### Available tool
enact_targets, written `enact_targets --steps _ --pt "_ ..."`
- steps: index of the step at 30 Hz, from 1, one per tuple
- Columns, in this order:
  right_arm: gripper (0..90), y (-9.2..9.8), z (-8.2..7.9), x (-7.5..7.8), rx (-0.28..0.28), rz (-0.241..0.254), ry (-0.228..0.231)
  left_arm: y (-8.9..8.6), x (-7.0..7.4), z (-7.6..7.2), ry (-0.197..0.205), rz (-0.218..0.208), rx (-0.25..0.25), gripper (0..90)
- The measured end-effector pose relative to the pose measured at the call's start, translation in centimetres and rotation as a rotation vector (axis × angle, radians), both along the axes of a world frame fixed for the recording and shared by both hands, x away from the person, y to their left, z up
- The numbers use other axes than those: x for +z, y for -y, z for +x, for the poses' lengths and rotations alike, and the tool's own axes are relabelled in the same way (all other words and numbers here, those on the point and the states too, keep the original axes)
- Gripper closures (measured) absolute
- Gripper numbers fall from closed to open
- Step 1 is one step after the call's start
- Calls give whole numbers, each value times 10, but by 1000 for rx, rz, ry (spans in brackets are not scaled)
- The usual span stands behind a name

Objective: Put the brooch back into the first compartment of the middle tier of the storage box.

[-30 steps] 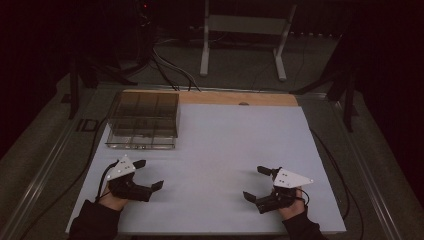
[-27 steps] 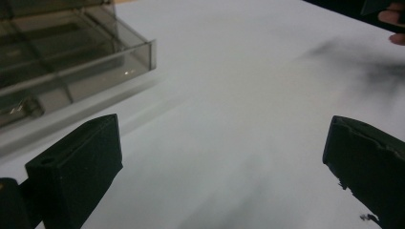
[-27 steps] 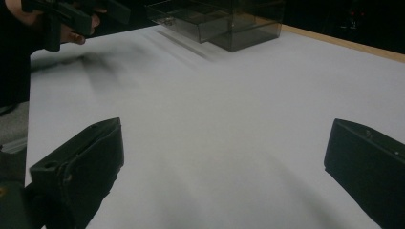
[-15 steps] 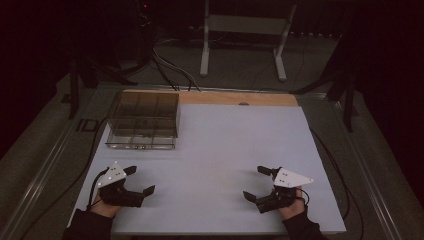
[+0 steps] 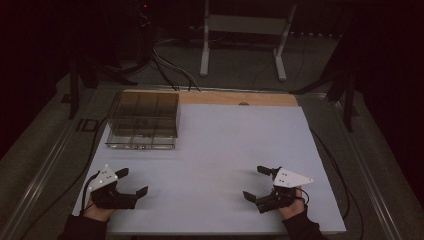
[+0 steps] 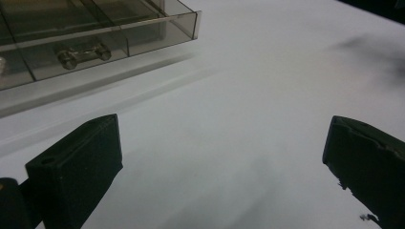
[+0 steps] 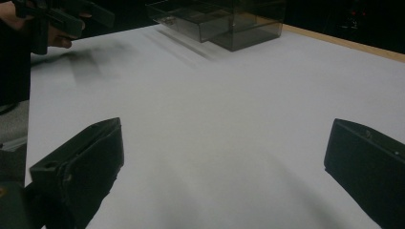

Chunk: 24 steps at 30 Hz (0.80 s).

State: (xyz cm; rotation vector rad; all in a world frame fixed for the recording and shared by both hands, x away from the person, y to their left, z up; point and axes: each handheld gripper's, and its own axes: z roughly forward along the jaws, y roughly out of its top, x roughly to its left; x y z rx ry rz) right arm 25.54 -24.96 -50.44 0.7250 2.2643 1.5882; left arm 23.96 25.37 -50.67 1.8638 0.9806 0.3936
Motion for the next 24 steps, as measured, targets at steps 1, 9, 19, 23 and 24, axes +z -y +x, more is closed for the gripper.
enact_targets --steps 1,9,19,23,24 --pt "0 0 0 0 1 -2 -1 0 -1 0 -3 -2 2 4" --pt "0 0 0 0 4 -2 0 7 -1 -1 17 8 -11 4" --pt "0 -1 1 -1 5 -3 -6 5 1 -2 23 -14 7 5" --pt "0 -2 2 -1 7 -2 -7 5 -1 -2 12 -13 11 5" --pt "0 -2 2 -1 8 -3 -9 5 -1 -2 10 -10 11 5"
